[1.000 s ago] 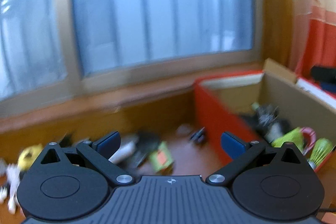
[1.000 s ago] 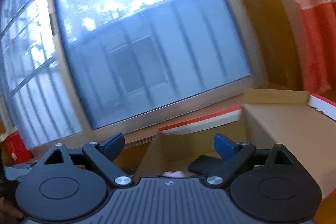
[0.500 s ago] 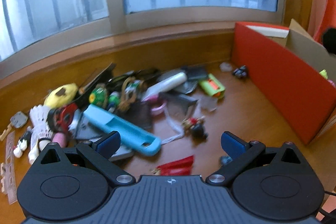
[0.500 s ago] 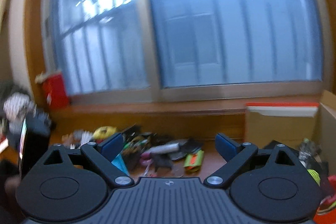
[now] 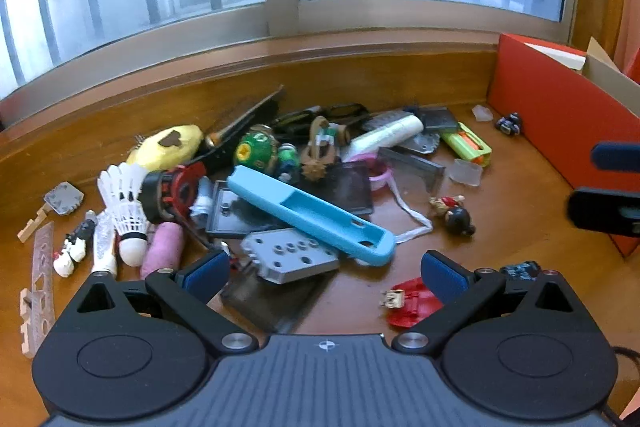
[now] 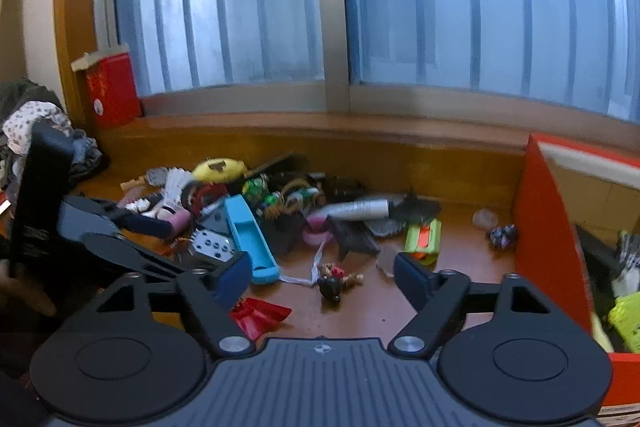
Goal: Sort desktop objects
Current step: 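Move both tools back over the cluttered desk, then grasp the small clear plastic cup with the left tool while the right tool grasps the figurine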
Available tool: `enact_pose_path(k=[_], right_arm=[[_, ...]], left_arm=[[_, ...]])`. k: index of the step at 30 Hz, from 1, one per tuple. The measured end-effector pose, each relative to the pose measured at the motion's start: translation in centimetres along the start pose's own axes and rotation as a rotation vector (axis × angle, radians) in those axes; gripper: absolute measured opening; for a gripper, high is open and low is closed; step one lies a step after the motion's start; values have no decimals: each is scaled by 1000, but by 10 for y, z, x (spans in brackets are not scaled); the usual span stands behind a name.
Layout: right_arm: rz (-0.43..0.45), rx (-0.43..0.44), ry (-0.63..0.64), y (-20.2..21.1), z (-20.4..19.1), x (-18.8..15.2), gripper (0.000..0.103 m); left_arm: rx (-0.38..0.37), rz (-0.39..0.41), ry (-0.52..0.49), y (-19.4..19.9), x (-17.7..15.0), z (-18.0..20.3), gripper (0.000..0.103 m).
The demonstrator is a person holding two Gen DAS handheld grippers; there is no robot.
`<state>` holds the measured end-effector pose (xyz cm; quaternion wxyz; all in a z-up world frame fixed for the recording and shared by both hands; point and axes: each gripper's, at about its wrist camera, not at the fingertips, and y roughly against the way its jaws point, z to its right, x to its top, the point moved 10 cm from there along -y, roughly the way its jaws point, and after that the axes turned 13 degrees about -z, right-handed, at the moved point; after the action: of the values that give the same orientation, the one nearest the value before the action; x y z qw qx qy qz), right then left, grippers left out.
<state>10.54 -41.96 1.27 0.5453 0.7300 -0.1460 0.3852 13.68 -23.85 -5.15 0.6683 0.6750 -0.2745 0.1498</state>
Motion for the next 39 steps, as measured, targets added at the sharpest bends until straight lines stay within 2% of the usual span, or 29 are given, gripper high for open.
enact_pose_path(k=[9,17,20,21,22,28,31,36,38,39], right_arm=[[-141,-15,-58,-94,7,-5,68],[-188,-27,-77,-143,13,0,65],[-188,-52,-38,-146,13,-2,51],[-188,-65,-23,-145,13,-2,37],[-190,-74,-19,-145,14,-2,31],[-150,-124,-123,-115,34,-4,28],[-118,-179,-210,-93,54,-8,11],[-101,-240,-297,-79,81,-18,11],[-103,-250,-308,-78,84,-22,11],[-101,-255,-309,-78,85,-24,15]], left_arm=[[-12,24,-18,-3,8,-21,103],[-77,22,-73,-20,24,-11,103],[-97,14,-99,-28,27,-3,103],[-103,10,-107,-31,28,-1,103],[-110,7,-116,-33,29,2,103],[-156,34,-167,-37,44,21,103],[-183,59,-211,-37,55,40,103],[-243,102,-304,-43,71,82,102],[-271,116,-343,-48,74,99,98],[-279,120,-359,-51,75,105,92]])
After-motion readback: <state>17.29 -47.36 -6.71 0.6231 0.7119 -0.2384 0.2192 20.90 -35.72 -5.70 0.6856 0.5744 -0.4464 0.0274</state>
